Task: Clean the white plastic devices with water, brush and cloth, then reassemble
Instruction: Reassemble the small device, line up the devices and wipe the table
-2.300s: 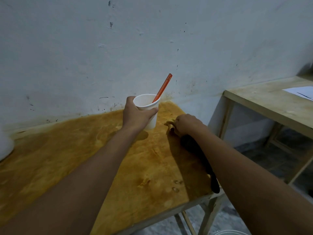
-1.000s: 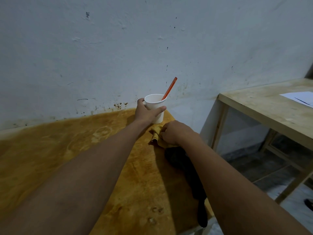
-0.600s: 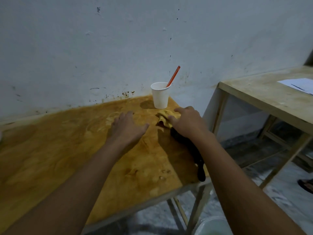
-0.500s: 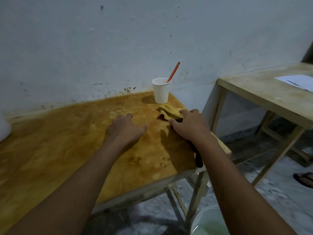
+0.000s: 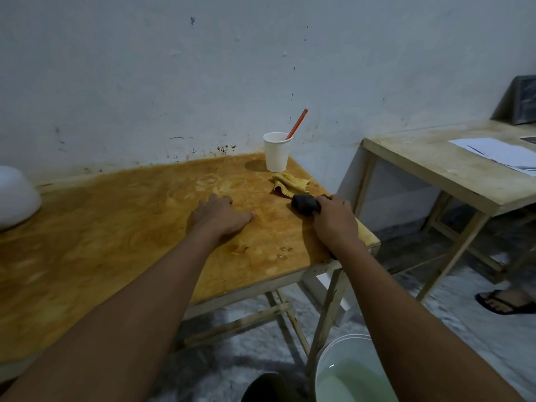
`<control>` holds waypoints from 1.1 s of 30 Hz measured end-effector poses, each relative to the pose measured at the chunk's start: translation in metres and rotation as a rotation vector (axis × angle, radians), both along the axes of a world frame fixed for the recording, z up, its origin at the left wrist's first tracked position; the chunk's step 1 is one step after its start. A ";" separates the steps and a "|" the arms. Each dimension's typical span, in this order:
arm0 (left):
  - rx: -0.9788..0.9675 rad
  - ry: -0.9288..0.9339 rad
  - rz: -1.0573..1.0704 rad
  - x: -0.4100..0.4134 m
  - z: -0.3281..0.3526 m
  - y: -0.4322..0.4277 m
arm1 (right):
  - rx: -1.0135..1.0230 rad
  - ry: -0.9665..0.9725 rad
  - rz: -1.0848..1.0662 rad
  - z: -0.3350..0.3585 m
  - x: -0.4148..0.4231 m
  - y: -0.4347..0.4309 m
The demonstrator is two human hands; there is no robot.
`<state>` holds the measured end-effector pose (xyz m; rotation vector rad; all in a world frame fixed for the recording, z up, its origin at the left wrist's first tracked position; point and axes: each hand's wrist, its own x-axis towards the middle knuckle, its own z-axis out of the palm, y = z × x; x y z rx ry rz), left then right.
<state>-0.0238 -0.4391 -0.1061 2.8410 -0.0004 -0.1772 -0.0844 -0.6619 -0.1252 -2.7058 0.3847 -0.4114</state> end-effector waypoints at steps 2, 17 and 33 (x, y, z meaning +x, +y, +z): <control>-0.030 -0.001 -0.010 0.000 0.002 0.003 | 0.099 -0.068 0.012 0.003 0.003 0.003; -0.072 -0.134 0.184 -0.075 -0.001 0.138 | 0.080 -0.034 0.465 0.017 0.057 0.120; -0.017 -0.082 0.218 -0.098 -0.007 0.171 | 0.058 0.082 0.853 0.002 0.016 0.135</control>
